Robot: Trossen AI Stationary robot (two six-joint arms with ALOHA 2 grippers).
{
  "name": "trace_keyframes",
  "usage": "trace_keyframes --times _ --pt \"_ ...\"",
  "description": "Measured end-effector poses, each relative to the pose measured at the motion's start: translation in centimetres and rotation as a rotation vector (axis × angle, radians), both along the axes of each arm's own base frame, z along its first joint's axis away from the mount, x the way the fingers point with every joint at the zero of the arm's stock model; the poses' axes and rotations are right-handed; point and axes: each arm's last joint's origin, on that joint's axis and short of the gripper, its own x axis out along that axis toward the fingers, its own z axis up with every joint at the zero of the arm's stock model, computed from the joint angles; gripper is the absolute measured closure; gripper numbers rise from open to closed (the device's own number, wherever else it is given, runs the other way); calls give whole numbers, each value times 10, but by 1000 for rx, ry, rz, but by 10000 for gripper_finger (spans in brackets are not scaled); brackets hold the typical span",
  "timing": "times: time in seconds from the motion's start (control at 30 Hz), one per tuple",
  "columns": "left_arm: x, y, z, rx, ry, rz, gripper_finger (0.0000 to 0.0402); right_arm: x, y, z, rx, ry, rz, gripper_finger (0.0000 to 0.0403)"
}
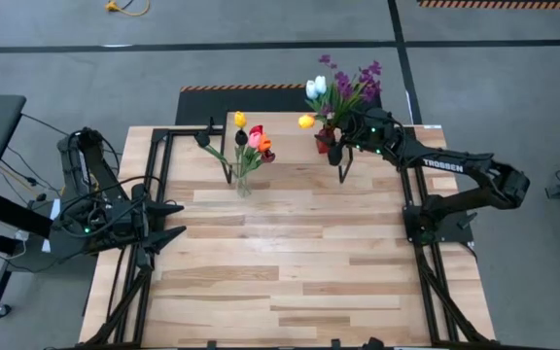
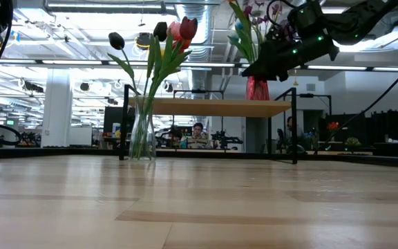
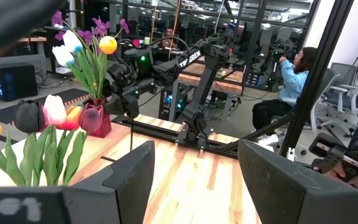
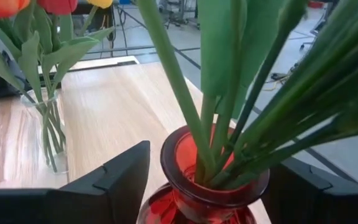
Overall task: Pick and place flowers into a vace then onto a shelf
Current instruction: Put the red vase on the shelf, then put the transparent vase on the shelf
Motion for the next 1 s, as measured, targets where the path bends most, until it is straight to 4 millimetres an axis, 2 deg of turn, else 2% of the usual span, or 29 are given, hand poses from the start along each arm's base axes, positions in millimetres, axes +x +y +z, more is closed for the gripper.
trace_keyframes --times 0.23,0.4,0.73,1.0 --pt "0 0 0 0 0 -1 180 -5 3 4 -20 15 4 136" --pt "0 0 0 0 0 -1 180 -14 8 14 -26 9 -2 135" --pt "0 0 0 0 0 -1 180 -29 20 20 -4 67 7 135" --pt "0 0 0 0 0 0 180 -42 38 28 12 104 43 135"
